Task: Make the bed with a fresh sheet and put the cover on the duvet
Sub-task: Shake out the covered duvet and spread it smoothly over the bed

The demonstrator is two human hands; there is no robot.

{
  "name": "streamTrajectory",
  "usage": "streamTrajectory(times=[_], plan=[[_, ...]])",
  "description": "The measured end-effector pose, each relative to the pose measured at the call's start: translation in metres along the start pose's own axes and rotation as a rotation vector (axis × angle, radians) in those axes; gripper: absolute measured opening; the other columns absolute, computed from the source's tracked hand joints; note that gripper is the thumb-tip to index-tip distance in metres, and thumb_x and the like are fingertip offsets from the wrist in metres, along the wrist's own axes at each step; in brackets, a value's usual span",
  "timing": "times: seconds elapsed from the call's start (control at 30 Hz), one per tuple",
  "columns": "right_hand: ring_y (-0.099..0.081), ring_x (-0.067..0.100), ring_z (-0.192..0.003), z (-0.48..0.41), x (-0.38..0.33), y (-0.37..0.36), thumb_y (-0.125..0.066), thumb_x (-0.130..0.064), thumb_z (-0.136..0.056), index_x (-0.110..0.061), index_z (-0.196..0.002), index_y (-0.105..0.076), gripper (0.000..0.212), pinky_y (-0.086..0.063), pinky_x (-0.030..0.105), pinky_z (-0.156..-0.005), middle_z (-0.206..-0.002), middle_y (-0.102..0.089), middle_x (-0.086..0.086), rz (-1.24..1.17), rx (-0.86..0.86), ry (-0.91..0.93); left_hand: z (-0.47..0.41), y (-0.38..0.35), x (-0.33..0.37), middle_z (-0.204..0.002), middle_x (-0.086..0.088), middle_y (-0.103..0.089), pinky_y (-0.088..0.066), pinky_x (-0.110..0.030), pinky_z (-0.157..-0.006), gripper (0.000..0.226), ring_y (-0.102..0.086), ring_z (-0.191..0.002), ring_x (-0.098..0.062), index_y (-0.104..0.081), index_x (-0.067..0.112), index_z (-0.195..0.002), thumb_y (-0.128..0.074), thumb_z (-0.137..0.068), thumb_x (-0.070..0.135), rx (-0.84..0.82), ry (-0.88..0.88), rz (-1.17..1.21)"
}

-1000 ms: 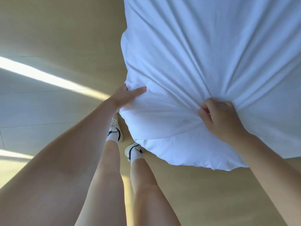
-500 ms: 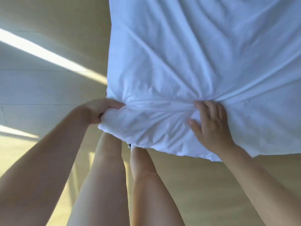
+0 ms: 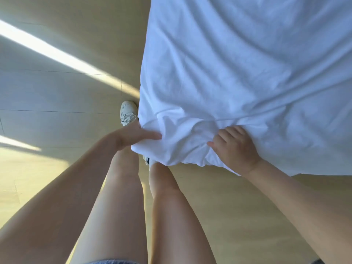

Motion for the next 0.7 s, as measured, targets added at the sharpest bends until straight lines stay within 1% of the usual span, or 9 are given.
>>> streamTrajectory(times=[0.1,0.2,0.3,0.37,0.43,0.5,0.57,0.63,0.7], plan=[[-0.044,0.027,-0.043,0.024,0.006,0.033,-0.042,-0.021,-0.096,-0.01,-0.05,-0.044,0.047,-0.025,0.035,-0.054,-0.047,-0.042,0.008,-0.093,0.096,-0.164,0.012,0.001,-0.012,-0.099,0.006,-0.073,-0.054,-0.02,-0.063,0.051,-0.07,-0.088,-0.01,-0.064,0.024,-0.113,-0.082,-0.065,0.031,0.044,-0.014,0.2],[-0.043,0.028,-0.041,0.062,0.004,0.049,-0.044,-0.019,-0.093,-0.01,-0.048,-0.043,0.045,-0.023,0.036,-0.053,-0.046,-0.04,0.008,-0.114,0.074,-0.193,0.018,-0.01,-0.037,-0.1,-0.005,-0.073,-0.056,-0.028,-0.067,0.051,-0.071,-0.09,-0.023,-0.069,0.015,-0.105,-0.078,-0.062,0.043,0.083,0.097,0.269],[-0.05,0.026,-0.047,0.063,0.002,0.028,-0.049,-0.018,-0.086,-0.01,-0.05,-0.05,0.037,-0.03,0.036,-0.055,-0.05,-0.047,0.007,-0.002,-0.061,-0.148,0.018,-0.025,-0.055,-0.103,-0.001,-0.072,-0.052,-0.038,-0.089,0.071,-0.067,-0.097,-0.022,-0.067,0.024,-0.106,-0.081,-0.049,0.065,0.162,0.193,0.188],[-0.055,0.027,-0.054,0.056,-0.004,0.008,-0.05,-0.021,-0.084,-0.01,-0.057,-0.056,0.03,-0.037,0.037,-0.059,-0.058,-0.052,0.007,0.063,-0.139,-0.139,0.019,-0.035,-0.072,-0.098,0.01,-0.072,-0.053,-0.038,-0.089,0.079,-0.068,-0.095,-0.016,-0.059,0.035,-0.1,-0.082,-0.033,0.069,0.147,0.222,0.231],[-0.059,0.028,-0.063,0.059,-0.006,-0.008,-0.058,-0.031,-0.079,-0.008,-0.069,-0.062,0.025,-0.035,0.037,-0.067,-0.067,-0.057,0.007,0.069,-0.202,-0.17,0.024,-0.036,-0.087,-0.088,0.02,-0.068,-0.056,-0.033,-0.074,0.083,-0.067,-0.087,-0.007,-0.053,0.036,-0.097,-0.087,-0.026,0.061,0.159,0.206,0.099],[-0.061,0.028,-0.069,0.066,-0.009,-0.015,-0.074,-0.037,-0.069,-0.008,-0.079,-0.066,0.032,-0.034,0.036,-0.075,-0.076,-0.061,0.007,0.076,-0.237,-0.187,0.028,-0.034,-0.091,-0.101,0.013,-0.063,-0.054,-0.038,-0.079,0.082,-0.062,-0.099,-0.011,-0.054,0.031,-0.108,-0.081,-0.036,0.057,0.171,0.153,-0.257],[-0.061,0.027,-0.067,0.07,-0.016,-0.013,-0.083,-0.022,-0.062,-0.009,-0.075,-0.066,0.025,-0.035,0.036,-0.079,-0.074,-0.061,0.005,0.103,-0.221,-0.152,0.029,-0.037,-0.081,-0.113,0.002,-0.059,-0.047,-0.045,-0.092,0.075,-0.055,-0.11,-0.022,-0.054,0.024,-0.117,-0.072,-0.051,0.055,0.204,-0.017,-0.407],[-0.059,0.025,-0.061,0.071,-0.024,-0.009,-0.079,0.003,-0.055,-0.01,-0.065,-0.062,0.024,-0.034,0.034,-0.078,-0.065,-0.057,0.005,0.082,-0.202,-0.137,0.04,-0.045,-0.07,-0.098,-0.001,-0.064,-0.048,-0.045,-0.088,0.044,-0.059,-0.099,-0.028,-0.06,0.02,-0.101,-0.064,-0.068,0.049,0.251,-0.124,-0.329],[-0.057,0.026,-0.058,0.069,-0.028,-0.004,-0.075,0.013,-0.049,-0.008,-0.063,-0.061,0.029,-0.032,0.033,-0.074,-0.063,-0.055,0.006,0.019,-0.19,-0.165,0.053,-0.049,-0.07,-0.081,-0.009,-0.065,-0.05,-0.046,-0.077,0.042,-0.063,-0.082,-0.035,-0.06,0.013,-0.082,-0.055,-0.07,0.052,0.281,-0.117,-0.131]])
Point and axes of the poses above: each hand's wrist, its own z-axis away from the middle knuckle, its own y-axis out of the back of the hand, x = y × z, the point moved 8 cm from there along -z, towards the middle knuckle
